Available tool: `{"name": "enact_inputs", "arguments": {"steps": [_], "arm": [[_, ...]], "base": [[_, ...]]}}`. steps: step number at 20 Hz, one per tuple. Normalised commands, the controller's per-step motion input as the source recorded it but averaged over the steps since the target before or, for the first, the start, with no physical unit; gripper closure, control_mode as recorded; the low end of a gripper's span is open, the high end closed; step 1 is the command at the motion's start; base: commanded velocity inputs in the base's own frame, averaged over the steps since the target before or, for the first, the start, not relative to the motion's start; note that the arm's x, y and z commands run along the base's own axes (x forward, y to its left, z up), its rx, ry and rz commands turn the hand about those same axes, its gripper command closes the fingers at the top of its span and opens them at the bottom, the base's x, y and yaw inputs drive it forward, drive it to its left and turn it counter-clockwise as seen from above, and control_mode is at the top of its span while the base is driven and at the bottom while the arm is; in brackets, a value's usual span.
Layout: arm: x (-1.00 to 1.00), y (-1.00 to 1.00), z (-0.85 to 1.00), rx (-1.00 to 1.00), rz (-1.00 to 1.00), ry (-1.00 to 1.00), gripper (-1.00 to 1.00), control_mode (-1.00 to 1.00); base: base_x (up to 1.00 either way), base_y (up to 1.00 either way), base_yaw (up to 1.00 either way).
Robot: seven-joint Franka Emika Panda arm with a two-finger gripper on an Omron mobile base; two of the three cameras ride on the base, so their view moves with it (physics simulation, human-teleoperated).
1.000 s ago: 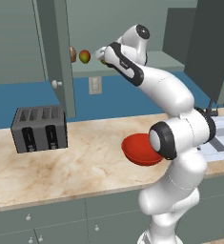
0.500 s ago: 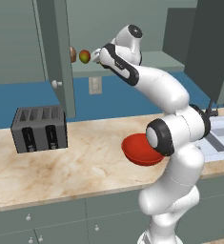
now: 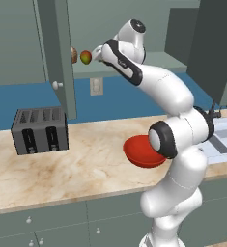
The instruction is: Open the cabinet. Pick the orange and mango from the cabinet and place them into the bowl. Then close the cabinet.
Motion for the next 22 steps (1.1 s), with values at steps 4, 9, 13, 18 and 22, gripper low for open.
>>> {"name": "enact_inputs", "arguments": {"steps": [4,9,13,18,22], "arm": [[-0.82,-0.03,0.00,0.00,0.00,-0.05,1.00,-1.00],[-1.00,-0.19,0.00,0.00,-0.03,-0.05,1.00,-1.00],[-1.00,-0.43,-0.09,0.00,-0.10,-0.02,1.00,-1.00],[-1.00,-0.51,-0.30,0.00,-0.11,-0.01,1.00,-1.00],[-1.00,-0.51,-0.36,0.00,-0.16,0.06,1.00,-1.00]], "base": [[0.00,0.00,0.00],[0.00,0.00,0.00],[0.00,0.00,0.00],[0.00,0.00,0.00],[0.00,0.00,0.00]]}}
